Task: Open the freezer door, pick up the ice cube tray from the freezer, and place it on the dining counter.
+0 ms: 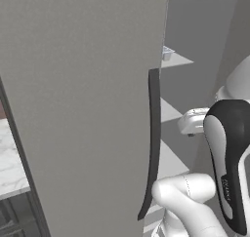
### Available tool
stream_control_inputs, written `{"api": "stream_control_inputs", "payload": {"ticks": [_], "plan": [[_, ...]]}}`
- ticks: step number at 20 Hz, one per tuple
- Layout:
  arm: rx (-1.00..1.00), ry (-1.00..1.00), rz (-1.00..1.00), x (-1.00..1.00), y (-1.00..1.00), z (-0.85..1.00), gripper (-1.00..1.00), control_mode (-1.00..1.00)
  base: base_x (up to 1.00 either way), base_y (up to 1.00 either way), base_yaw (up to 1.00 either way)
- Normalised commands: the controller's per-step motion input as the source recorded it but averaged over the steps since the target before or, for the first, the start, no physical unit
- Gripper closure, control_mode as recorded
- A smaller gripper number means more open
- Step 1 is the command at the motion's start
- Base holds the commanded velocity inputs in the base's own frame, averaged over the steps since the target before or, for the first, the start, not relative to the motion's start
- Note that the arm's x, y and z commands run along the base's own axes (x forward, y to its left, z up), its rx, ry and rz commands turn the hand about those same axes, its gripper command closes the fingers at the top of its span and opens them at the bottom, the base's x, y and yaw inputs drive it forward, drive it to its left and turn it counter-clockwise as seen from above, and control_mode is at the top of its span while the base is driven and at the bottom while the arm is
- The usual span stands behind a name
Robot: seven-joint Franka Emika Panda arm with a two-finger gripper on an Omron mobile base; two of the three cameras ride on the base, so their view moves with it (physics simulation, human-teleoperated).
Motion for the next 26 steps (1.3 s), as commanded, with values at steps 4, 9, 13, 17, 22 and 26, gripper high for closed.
{"api": "stream_control_inputs", "payload": {"ticks": [4,9,13,17,22,26], "plan": [[0.0,0.0,0.0,0.0,0.0,0.0,-1.0,1.0,0.8,0.0,0.0],[0.0,0.0,0.0,0.0,0.0,0.0,-1.0,1.0,0.83,0.0,0.0],[0.0,0.0,0.0,0.0,0.0,0.0,-1.0,1.0,0.3,0.0,0.0],[0.0,0.0,0.0,0.0,0.0,0.0,-1.0,1.0,0.0,0.0,0.0],[0.0,0.0,0.0,0.0,0.0,0.0,-1.0,1.0,0.0,0.0,0.0],[0.03,0.0,0.0,0.0,-0.09,0.01,-1.0,-1.0,0.0,0.0,0.0]]}}
